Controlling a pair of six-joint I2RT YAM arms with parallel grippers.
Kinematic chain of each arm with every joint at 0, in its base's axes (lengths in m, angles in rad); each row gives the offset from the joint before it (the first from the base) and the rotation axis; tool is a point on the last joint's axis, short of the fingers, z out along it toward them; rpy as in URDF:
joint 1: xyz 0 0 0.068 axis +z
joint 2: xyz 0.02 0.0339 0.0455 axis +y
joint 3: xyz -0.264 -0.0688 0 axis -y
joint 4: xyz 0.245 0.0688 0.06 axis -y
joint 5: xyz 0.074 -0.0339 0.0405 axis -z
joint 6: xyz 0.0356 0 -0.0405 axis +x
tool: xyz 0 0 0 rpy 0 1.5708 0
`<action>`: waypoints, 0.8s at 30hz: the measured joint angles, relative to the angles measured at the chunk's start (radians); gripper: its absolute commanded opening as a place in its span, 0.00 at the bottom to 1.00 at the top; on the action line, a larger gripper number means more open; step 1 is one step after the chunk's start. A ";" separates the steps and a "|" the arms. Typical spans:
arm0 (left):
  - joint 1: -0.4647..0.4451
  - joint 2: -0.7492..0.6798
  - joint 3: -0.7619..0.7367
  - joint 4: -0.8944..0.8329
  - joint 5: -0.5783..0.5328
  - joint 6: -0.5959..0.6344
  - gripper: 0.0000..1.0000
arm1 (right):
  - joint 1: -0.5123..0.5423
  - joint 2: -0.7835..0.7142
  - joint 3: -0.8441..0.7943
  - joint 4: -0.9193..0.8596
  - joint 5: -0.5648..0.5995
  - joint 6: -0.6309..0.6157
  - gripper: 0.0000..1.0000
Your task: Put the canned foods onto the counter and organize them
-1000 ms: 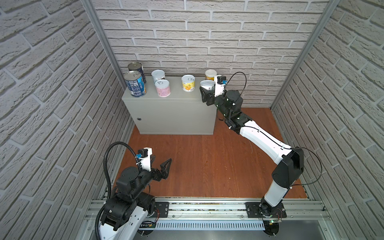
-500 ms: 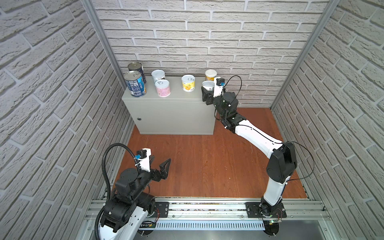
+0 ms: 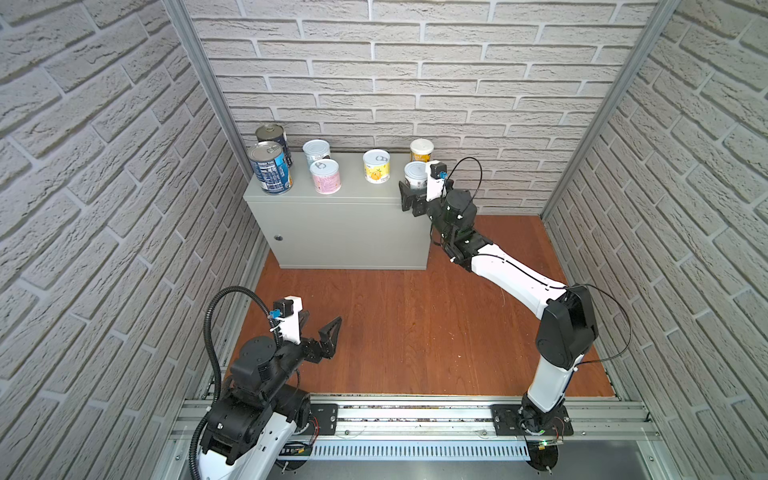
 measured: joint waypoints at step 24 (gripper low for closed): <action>0.000 0.023 -0.004 0.001 0.007 0.000 0.98 | -0.005 -0.391 -0.344 -0.078 0.187 -0.120 1.00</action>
